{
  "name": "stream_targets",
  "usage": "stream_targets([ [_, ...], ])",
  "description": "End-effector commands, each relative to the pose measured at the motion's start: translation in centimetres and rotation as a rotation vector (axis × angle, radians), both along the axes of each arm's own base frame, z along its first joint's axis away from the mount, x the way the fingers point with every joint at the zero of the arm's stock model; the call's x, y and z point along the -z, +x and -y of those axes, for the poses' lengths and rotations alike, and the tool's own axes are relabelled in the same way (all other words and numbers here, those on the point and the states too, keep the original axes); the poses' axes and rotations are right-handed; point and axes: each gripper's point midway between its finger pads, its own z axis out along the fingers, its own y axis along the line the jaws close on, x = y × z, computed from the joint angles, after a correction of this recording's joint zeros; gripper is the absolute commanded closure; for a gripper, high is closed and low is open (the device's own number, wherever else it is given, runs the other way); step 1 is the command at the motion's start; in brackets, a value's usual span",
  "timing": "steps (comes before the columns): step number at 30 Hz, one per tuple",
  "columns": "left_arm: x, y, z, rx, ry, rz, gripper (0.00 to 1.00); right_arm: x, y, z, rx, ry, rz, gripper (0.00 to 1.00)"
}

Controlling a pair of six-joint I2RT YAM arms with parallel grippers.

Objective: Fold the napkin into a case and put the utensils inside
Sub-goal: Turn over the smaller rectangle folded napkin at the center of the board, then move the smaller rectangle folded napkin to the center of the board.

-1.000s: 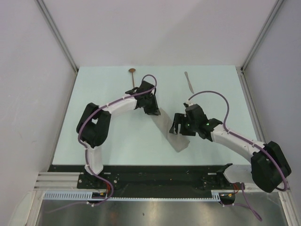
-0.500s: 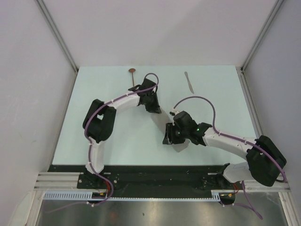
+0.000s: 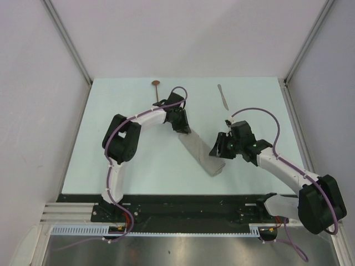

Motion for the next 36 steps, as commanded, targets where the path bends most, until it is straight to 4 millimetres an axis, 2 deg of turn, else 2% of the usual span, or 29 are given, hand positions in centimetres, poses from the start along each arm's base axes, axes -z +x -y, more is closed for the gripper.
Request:
stream_targets([
  [1, -5.9, 1.4, -0.4, -0.006, -0.016, 0.144, 0.73, -1.3, -1.9, -2.0, -0.126, 0.043, 0.001, 0.55],
  [2, -7.4, 1.4, -0.5, -0.009, -0.026, 0.170, 0.70, -0.9, -2.2, -2.4, -0.138, 0.030, -0.007, 0.56],
  [7, -11.1, 0.9, -1.3, 0.001, -0.031, 0.234, 0.64, -0.6, -4.5, -5.6, -0.204, 0.044, -0.025, 0.56],
  [9, -12.3, -0.1, -1.6, 0.024, -0.043, 0.250, 0.64, -0.2, -4.5, -5.5, -0.192, 0.026, -0.035, 0.56],
  [11, -12.7, -1.0, -1.9, 0.031, -0.053, 0.261, 0.66, -0.3, -2.9, -4.2, -0.132, 0.006, -0.031, 0.55],
  [12, -12.5, -2.4, -2.5, 0.037, -0.055, 0.251, 0.67, -0.1, -2.5, -3.3, -0.106, -0.007, -0.042, 0.55],
  [13, -12.3, -3.2, -2.7, 0.043, -0.058, 0.248, 0.68, -0.2, -0.7, -1.6, -0.033, -0.018, -0.034, 0.54],
  [14, -12.2, -3.7, -3.1, 0.039, -0.065, 0.252, 0.70, -0.7, 0.4, -0.9, -0.003, -0.021, -0.022, 0.54],
  [15, -11.6, -5.4, -4.0, 0.037, -0.065, 0.238, 0.71, -0.2, 0.9, 0.0, 0.024, -0.038, -0.046, 0.53],
  [17, -11.3, -6.9, -4.3, 0.039, -0.098, 0.239, 0.73, -0.3, 3.2, 2.2, 0.095, -0.068, -0.033, 0.52],
  [18, -9.5, -8.5, -5.1, 0.040, -0.082, 0.199, 0.73, 0.7, 3.7, 2.6, 0.104, -0.088, -0.058, 0.52],
  [19, -10.6, -9.2, -5.6, 0.037, -0.097, 0.226, 0.73, 1.1, 4.1, 3.0, 0.108, -0.101, -0.065, 0.53],
  [20, -10.5, -9.7, -5.9, 0.040, -0.098, 0.230, 0.73, 1.7, 4.6, 3.6, 0.117, -0.117, -0.077, 0.54],
  [21, -9.3, -10.8, -6.7, 0.039, -0.081, 0.206, 0.72, 1.8, 5.3, 3.7, 0.108, -0.134, -0.065, 0.54],
  [22, -10.1, -11.3, -7.1, 0.038, -0.084, 0.229, 0.70, 3.1, 5.5, 4.2, 0.119, -0.171, -0.090, 0.54],
  [24, -9.7, -12.0, -8.5, 0.029, -0.047, 0.228, 0.68, 3.9, 5.9, 4.5, 0.126, -0.192, -0.098, 0.55],
  [26, -10.4, -12.6, -9.1, 0.029, -0.067, 0.240, 0.66, 5.2, 5.6, 4.8, 0.139, -0.210, -0.124, 0.56],
  [27, -10.1, -12.7, -10.0, 0.009, -0.067, 0.231, 0.66, 5.5, 5.8, 4.7, 0.143, -0.207, -0.119, 0.57],
  [31, -10.9, -12.6, -11.6, -0.029, -0.081, 0.261, 0.65, 7.1, 4.2, 4.8, 0.156, -0.244, -0.150, 0.59],
  [36, -12.2, -11.7, -13.2, -0.072, -0.096, 0.291, 0.65, 8.2, 2.3, 3.6, 0.138, -0.256, -0.163, 0.65],
])
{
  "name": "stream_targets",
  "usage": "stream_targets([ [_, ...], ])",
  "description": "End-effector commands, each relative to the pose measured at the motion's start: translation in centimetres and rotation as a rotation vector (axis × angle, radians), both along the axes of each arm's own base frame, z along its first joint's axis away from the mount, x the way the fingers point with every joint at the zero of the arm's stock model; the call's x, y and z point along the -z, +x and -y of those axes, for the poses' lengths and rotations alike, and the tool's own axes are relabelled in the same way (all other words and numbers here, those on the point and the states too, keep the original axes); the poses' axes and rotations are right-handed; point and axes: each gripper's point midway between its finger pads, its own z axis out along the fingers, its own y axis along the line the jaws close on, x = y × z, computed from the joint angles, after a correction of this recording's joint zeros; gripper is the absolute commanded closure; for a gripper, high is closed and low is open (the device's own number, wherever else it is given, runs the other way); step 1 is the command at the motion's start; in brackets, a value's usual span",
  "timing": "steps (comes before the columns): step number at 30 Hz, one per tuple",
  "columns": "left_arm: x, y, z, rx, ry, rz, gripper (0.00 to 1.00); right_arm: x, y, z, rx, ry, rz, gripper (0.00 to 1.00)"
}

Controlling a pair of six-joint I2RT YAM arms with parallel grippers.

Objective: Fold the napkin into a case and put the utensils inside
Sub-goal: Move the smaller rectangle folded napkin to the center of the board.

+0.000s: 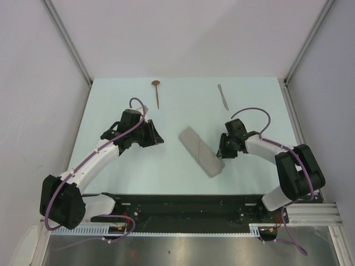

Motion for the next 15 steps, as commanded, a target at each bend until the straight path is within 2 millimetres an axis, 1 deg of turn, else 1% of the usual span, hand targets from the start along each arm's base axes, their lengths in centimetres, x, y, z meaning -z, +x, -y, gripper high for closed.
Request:
stream_targets([
  [1, -1.5, 0.4, -1.0, 0.005, -0.029, 0.046, 0.65, 0.8, -1.5, -1.5, -0.017, -0.020, 0.016, 0.65],
  [3, -1.9, 0.9, -1.6, -0.007, -0.029, 0.056, 0.65, 1.3, -2.3, -2.2, -0.013, -0.013, -0.001, 0.66],
  [5, -2.2, 1.0, -1.9, -0.006, -0.033, 0.062, 0.65, 1.4, -3.4, -3.9, -0.039, 0.007, -0.011, 0.67],
  [7, -2.6, 1.2, -2.5, -0.018, -0.034, 0.072, 0.65, 1.5, -4.0, -5.2, -0.049, 0.023, -0.013, 0.67],
  [8, -2.8, 1.3, -2.6, -0.019, -0.037, 0.077, 0.65, 1.3, -4.8, -6.9, -0.089, 0.043, -0.001, 0.68],
  [10, -2.8, 1.5, -3.1, -0.032, -0.039, 0.075, 0.64, 1.3, -5.5, -8.4, -0.092, 0.070, -0.015, 0.68],
  [12, -3.0, 1.6, -3.5, -0.037, -0.053, 0.072, 0.65, 0.8, -6.3, -10.7, -0.122, 0.109, -0.011, 0.68],
  [13, -2.9, 1.6, -3.6, -0.036, -0.057, 0.070, 0.65, 1.1, -6.6, -11.3, -0.130, 0.110, -0.023, 0.68],
  [14, -3.1, 1.8, -3.9, -0.044, -0.060, 0.074, 0.65, 1.0, -7.2, -12.3, -0.159, 0.125, -0.020, 0.68],
  [15, -3.1, 1.8, -3.9, -0.046, -0.064, 0.075, 0.65, 0.7, -7.2, -13.0, -0.165, 0.135, -0.019, 0.69],
])
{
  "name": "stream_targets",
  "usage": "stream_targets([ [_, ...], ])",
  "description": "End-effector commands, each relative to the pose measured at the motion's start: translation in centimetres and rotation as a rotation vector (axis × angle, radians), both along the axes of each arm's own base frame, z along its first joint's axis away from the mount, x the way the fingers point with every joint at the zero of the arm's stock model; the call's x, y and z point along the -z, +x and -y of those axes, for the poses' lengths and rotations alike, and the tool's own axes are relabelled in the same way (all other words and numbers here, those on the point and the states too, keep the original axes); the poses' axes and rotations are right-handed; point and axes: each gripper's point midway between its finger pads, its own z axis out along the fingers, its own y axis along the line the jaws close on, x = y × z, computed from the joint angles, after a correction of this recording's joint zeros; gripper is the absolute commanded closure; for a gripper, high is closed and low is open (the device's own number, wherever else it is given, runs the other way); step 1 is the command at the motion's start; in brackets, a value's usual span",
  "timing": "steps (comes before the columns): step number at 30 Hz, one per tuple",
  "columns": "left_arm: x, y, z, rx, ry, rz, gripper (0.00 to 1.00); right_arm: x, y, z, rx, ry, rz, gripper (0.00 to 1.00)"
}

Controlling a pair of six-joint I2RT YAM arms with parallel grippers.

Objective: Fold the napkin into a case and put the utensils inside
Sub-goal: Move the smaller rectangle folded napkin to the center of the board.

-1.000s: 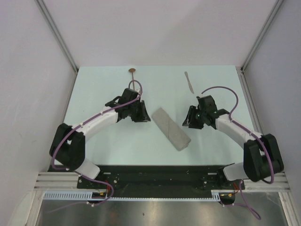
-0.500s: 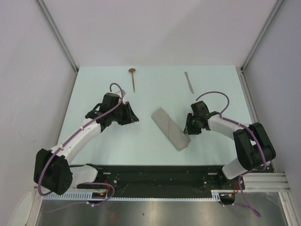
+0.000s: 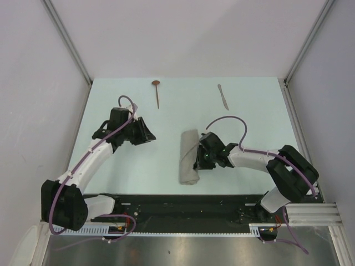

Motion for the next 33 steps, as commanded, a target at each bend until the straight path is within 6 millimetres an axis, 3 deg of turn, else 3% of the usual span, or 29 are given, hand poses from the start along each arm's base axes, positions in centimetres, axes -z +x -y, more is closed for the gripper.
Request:
stream_targets([
  [1, -2.5, 0.6, -0.3, 0.017, -0.037, 0.073, 0.64, 1.1, -1.6, -2.5, -0.010, 0.014, -0.058, 0.69],
  [7, -3.0, 0.3, 0.6, 0.053, -0.095, 0.074, 0.64, 0.7, -0.8, -0.9, -0.025, -0.052, -0.025, 0.69],
  [12, -1.6, -0.9, 2.0, 0.101, -0.184, 0.015, 0.64, -2.2, 0.2, 1.7, -0.052, -0.101, 0.061, 0.63],
  [14, -1.2, -0.9, 2.1, 0.100, -0.196, 0.009, 0.64, -3.7, 0.0, 1.3, -0.097, -0.093, 0.100, 0.52],
  [18, -1.2, -0.7, 2.5, 0.108, -0.213, 0.004, 0.64, -6.5, -0.3, -1.7, -0.181, 0.003, 0.155, 0.47],
  [20, -1.2, -0.5, 2.6, 0.105, -0.218, 0.002, 0.64, -7.0, -0.5, -3.7, -0.217, 0.089, 0.147, 0.50],
  [24, -1.6, 0.1, 2.7, 0.101, -0.223, 0.002, 0.62, -4.6, -1.2, -5.4, -0.239, 0.134, 0.072, 0.67],
  [28, -3.2, 2.4, 2.9, 0.091, -0.209, 0.036, 0.57, -3.0, -2.2, -5.9, -0.272, 0.143, 0.039, 0.70],
  [30, -2.8, 4.2, 2.7, 0.060, -0.177, 0.033, 0.54, -2.8, -2.2, -6.0, -0.282, 0.140, 0.035, 0.70],
  [31, -3.8, 5.7, 2.6, 0.042, -0.162, 0.066, 0.52, -3.4, -1.7, -6.0, -0.287, 0.138, 0.058, 0.70],
  [33, -2.2, 8.1, 1.7, -0.033, -0.093, 0.030, 0.49, -4.9, -0.4, -6.1, -0.279, 0.148, 0.101, 0.66],
])
